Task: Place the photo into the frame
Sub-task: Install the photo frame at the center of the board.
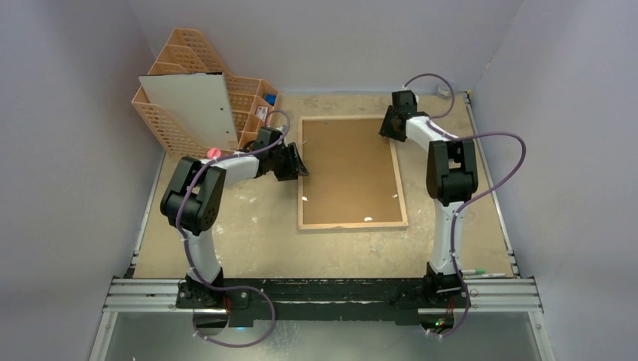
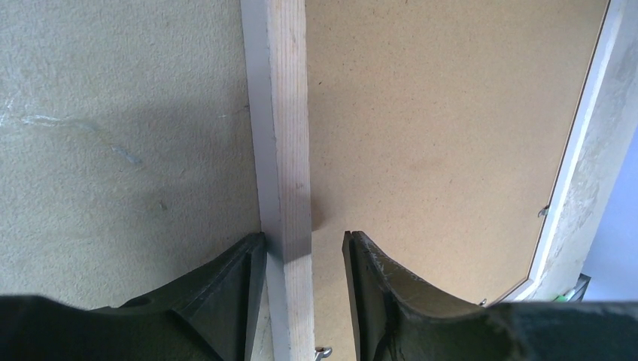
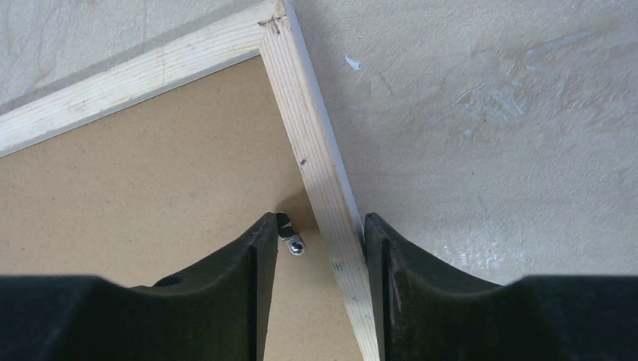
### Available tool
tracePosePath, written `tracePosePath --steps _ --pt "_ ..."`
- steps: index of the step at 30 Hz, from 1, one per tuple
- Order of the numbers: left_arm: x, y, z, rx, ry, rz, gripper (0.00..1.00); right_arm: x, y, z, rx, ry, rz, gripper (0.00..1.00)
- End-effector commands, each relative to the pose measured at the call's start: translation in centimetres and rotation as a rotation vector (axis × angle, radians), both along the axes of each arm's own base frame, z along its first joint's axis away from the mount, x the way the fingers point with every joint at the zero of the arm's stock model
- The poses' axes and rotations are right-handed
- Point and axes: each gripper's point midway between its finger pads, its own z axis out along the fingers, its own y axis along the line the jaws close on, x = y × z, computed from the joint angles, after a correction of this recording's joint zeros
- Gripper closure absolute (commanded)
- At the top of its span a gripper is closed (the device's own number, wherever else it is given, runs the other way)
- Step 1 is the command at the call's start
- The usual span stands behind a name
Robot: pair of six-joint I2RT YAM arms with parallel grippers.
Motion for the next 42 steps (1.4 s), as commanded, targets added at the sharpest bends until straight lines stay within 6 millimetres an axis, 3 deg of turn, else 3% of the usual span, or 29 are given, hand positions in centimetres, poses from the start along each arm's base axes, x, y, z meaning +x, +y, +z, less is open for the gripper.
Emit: tracePosePath --steps 1,14,22,24,28,31,36,42 --pt "0.1 -0.8 1.5 -0.015 -0.028 -0.032 0.55 -1.5 0.0 -1.6 -0.016 0.079 0.011 0.55" --pt "-0.1 -0.8 1.2 -0.021 -0.023 -0.033 0.57 -3.2 1.5 -1.6 0.071 0.104 0.05 0.77" --pt "0.2 -0.9 1.7 -0.025 -0.039 -0.032 0.57 -2.6 1.6 1.2 0.098 0.031 0.04 0.81" --pt "0.5 -0.9 2.1 -0.02 -0.048 -0.03 0.56 -2.2 1.0 2.7 0.082 0.005 -0.003 0.76" --pt "1.1 -0.8 2.9 -0.01 -0.072 -0.027 0.54 -1.6 -0.9 7.1 0.041 -0.085 -0.122 0.55" --pt "1.5 -0.7 3.5 0.005 -0.093 -0.025 0.52 -1.3 -1.2 9.9 0.051 -0.15 -0.148 0.44" --pt "1.6 -0.3 3.5 0.032 -0.104 -0.024 0.5 -0.4 0.4 11.8 0.114 -0.203 -0.082 0.39" --pt "0.9 0.3 2.5 0.057 -0.079 -0.025 0.53 -0.7 7.3 10.9 0.379 -0.197 0.088 0.44"
